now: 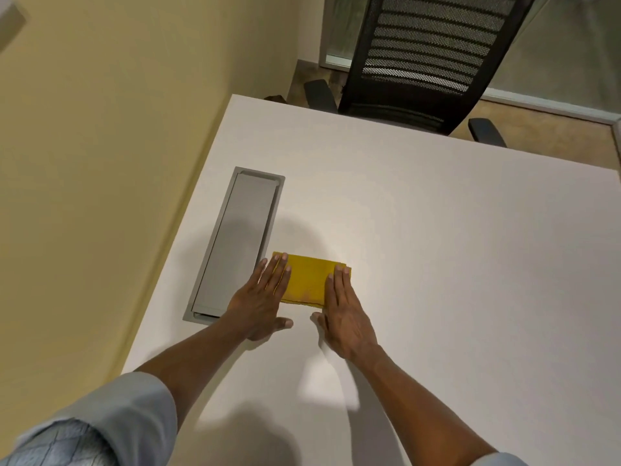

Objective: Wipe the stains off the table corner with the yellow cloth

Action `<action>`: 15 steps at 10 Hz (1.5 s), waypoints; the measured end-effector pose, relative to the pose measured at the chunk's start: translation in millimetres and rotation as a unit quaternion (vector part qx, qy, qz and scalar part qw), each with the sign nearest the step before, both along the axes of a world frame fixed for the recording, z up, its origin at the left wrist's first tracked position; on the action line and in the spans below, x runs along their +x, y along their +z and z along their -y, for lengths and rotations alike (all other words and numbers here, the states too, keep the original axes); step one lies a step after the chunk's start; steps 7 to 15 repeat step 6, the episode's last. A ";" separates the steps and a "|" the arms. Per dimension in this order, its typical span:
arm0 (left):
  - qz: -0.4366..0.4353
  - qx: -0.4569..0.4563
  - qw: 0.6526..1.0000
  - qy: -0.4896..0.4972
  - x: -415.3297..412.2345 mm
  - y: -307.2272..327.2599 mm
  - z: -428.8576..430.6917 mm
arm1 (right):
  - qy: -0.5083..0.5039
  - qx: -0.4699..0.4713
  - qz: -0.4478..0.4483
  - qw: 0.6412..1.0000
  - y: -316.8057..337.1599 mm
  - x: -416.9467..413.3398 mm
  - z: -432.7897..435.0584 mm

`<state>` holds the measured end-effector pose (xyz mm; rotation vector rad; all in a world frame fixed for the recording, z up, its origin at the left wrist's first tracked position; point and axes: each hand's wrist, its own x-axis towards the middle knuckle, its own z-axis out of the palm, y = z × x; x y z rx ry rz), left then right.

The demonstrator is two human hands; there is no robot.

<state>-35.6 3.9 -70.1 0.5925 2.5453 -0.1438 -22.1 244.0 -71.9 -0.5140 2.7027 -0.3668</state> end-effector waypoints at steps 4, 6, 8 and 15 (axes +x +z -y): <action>0.015 -0.013 1.000 0.011 -9.2 14.8 -0.9 | -0.014 0.018 0.026 0.999 22.7 -6.1 0.0; -0.023 0.000 1.000 -0.010 -0.1 41.6 -19.2 | -0.070 0.012 -0.009 0.997 65.8 15.1 -23.6; -0.023 0.000 1.000 -0.010 -0.1 41.6 -19.2 | -0.070 0.012 -0.009 0.997 65.8 15.1 -23.6; -0.023 0.000 1.000 -0.010 -0.1 41.6 -19.2 | -0.070 0.012 -0.009 0.997 65.8 15.1 -23.6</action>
